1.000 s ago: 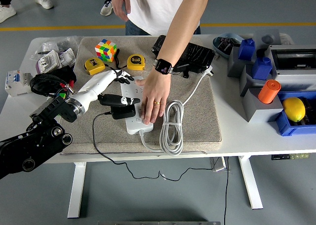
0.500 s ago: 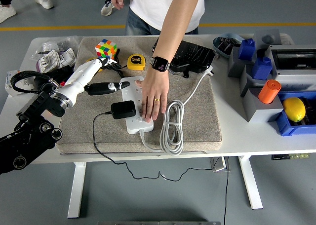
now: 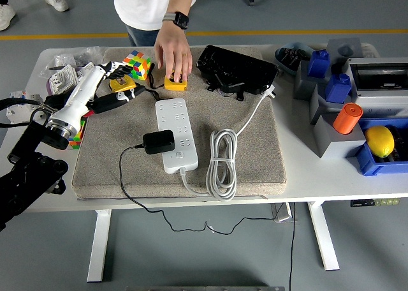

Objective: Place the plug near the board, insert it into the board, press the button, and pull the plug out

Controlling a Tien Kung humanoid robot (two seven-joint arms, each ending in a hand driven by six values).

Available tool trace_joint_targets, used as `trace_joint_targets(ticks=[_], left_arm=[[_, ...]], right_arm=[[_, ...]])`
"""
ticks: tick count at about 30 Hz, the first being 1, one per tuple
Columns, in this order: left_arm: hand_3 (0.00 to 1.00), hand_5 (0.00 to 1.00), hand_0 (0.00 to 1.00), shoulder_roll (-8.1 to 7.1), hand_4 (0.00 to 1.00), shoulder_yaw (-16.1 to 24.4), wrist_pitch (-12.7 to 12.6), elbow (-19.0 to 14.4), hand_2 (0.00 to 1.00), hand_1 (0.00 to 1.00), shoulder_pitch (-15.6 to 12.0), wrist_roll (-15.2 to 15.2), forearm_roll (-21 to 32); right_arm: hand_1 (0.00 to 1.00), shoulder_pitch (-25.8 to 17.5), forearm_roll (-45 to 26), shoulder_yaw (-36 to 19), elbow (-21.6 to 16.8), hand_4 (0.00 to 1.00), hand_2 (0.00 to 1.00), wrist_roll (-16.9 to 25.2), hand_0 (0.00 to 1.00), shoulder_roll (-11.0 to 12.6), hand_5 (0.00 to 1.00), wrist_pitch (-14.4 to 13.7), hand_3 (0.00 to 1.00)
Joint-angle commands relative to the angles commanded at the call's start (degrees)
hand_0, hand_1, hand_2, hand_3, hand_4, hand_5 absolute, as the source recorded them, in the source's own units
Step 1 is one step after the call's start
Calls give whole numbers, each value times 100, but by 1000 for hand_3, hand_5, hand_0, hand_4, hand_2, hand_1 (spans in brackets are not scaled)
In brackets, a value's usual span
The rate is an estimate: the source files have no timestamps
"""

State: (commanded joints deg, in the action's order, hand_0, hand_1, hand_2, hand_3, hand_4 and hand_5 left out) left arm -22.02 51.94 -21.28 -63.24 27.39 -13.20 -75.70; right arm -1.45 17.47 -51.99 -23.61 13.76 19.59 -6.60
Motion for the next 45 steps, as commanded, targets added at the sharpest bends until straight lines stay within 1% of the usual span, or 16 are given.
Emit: trace_joint_targets(ticks=[1, 2, 7, 8, 9, 11, 13, 14, 15, 19, 20, 28, 32, 37, 38, 45], left_arm=[[738, 720, 751, 22, 998, 134, 14, 68, 784, 778, -78, -137, 197], [811, 826, 776, 39, 998, 239, 47, 128, 883, 836, -141, -232, 346], [811, 826, 776, 122, 998, 744, 415, 403, 883, 836, -420, -527, 1326], [880, 971, 791, 145, 998, 823, 528, 448, 936, 864, -490, -605, 1587], [880, 971, 791, 156, 998, 854, 570, 465, 936, 864, -528, -670, 1802], [880, 971, 791, 191, 998, 968, 489, 496, 936, 864, -651, -989, 2286], [880, 971, 791, 210, 998, 1077, 453, 495, 936, 864, -731, -1139, 2681], [789, 815, 719, 218, 998, 1123, 421, 498, 821, 778, -763, -1195, 2828], [789, 815, 719, 236, 998, 1183, 387, 506, 821, 778, -803, -1264, 2925], [789, 815, 719, 272, 998, 1343, 303, 522, 821, 778, -908, -1387, 3194], [754, 738, 683, 279, 998, 1368, 296, 524, 753, 731, -920, -1392, 3239], [745, 726, 667, 282, 998, 1608, 334, 524, 743, 717, -1007, -1420, 3355], [739, 695, 652, 269, 998, 1641, 374, 518, 706, 696, -1042, -1377, 3324], [739, 695, 652, 277, 998, 1696, 395, 514, 706, 696, -1061, -1310, 3189], [733, 685, 607, 280, 998, 1705, 402, 513, 678, 669, -1064, -1302, 3188], [727, 673, 599, 299, 998, 1796, 406, 512, 671, 662, -1108, -1273, 3122]], right_arm=[[707, 8, -24, 35, 21, 998, 705, -13, 704, 8, 541, 10, 591], [709, 17, -40, 58, 33, 998, 705, -20, 706, 17, 544, 15, 592], [709, 59, -111, 149, 79, 998, 705, -46, 706, 31, 544, 34, 592], [710, 71, -125, 166, 86, 998, 705, -49, 705, 32, 549, 36, 593], [710, 78, -133, 180, 91, 998, 705, -53, 705, 34, 549, 38, 593], [710, 93, -164, 224, 119, 998, 705, -56, 705, 36, 549, 36, 593], [710, 104, -209, 275, 153, 998, 705, -62, 705, 35, 549, 39, 593], [710, 111, -240, 314, 175, 998, 707, -70, 705, 35, 551, 41, 592], [710, 121, -291, 378, 211, 998, 707, -82, 705, 31, 551, 40, 592], [710, 132, -422, 545, 300, 998, 707, -152, 705, 12, 551, 48, 592], [712, 131, -425, 563, 303, 998, 708, -169, 709, 12, 562, 49, 594], [713, 207, -399, 611, 290, 998, 709, -201, 711, 3, 569, 62, 597], [713, 207, -406, 646, 293, 998, 709, -224, 714, 13, 585, 66, 599], [713, 170, -417, 651, 306, 998, 709, -250, 714, -2, 585, 61, 599], [713, 164, -414, 654, 305, 998, 710, -259, 715, -7, 587, 60, 599], [714, 168, -379, 584, 295, 998, 710, -268, 713, -22, 594, 57, 600]])
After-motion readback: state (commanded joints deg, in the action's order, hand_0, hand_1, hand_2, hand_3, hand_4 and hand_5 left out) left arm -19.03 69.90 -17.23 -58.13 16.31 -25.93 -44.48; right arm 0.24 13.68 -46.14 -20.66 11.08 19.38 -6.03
